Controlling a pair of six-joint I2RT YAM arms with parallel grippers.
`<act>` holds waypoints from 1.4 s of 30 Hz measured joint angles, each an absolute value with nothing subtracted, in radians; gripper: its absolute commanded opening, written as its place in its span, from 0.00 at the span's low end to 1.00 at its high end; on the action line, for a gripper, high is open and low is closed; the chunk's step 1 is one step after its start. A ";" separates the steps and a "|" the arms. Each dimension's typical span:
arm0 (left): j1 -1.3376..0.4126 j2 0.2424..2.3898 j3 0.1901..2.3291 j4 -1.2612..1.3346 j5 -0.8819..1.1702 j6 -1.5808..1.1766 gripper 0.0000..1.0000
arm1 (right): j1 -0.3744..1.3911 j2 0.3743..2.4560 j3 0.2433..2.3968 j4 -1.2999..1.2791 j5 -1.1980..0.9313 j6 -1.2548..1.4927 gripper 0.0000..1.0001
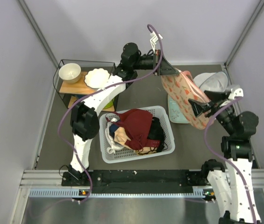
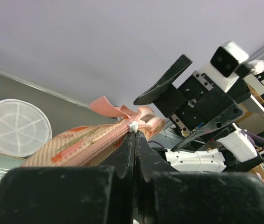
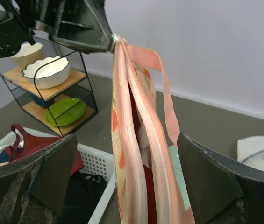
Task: Unzip the laundry bag and remove the bra
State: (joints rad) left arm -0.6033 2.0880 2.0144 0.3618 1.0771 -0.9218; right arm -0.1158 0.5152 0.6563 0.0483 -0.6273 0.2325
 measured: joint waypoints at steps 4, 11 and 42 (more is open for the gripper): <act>-0.623 2.102 2.040 0.356 1.077 -0.933 0.00 | -0.044 0.624 0.788 -0.009 -0.620 0.125 0.88; -0.653 2.106 2.064 0.336 1.076 -0.933 0.00 | 0.072 0.754 0.897 -0.040 -0.541 0.023 0.90; -0.445 2.083 1.845 0.589 1.169 -1.211 0.00 | 0.268 0.489 0.665 0.066 -0.344 -0.236 0.00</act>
